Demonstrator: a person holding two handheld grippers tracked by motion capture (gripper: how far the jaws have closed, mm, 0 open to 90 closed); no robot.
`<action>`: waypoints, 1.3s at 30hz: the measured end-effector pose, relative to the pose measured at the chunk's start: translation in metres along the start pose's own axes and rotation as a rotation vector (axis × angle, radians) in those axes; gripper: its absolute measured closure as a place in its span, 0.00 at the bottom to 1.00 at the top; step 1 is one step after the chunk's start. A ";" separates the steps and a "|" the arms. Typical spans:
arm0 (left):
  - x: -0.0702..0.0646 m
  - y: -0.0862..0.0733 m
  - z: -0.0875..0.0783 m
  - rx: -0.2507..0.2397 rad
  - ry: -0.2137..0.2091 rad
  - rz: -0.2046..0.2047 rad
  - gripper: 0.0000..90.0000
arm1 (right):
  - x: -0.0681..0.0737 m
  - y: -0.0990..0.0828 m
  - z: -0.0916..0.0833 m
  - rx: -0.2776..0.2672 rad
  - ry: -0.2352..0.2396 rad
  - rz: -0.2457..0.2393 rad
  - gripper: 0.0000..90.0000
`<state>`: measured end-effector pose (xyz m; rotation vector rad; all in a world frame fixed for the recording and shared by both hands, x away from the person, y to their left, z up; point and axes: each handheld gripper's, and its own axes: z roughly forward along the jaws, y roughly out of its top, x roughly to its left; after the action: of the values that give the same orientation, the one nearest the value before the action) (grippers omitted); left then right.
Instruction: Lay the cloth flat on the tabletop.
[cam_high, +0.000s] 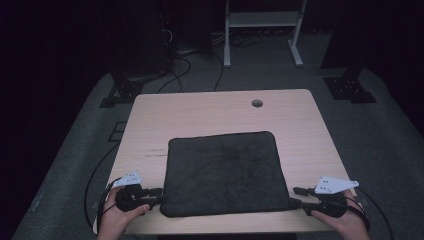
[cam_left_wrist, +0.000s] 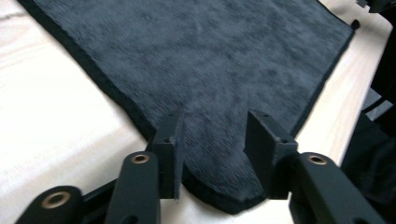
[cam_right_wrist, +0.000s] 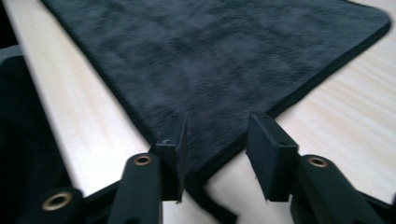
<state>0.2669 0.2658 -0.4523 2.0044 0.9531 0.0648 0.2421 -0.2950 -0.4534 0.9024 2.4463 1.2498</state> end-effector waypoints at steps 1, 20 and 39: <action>0.002 0.003 0.002 -0.006 0.014 0.018 0.58 | -0.006 0.002 0.005 -0.002 -0.035 0.001 0.55; 0.031 0.031 0.033 -0.033 0.207 0.027 0.27 | -0.073 0.007 0.044 0.077 -0.237 0.137 0.35; 0.047 0.040 0.065 0.035 0.353 0.067 0.28 | -0.087 -0.001 0.044 0.064 -0.287 0.182 0.29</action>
<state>0.3486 0.2385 -0.4764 2.0968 1.1103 0.4552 0.3303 -0.3220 -0.4860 1.2515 2.2285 1.0172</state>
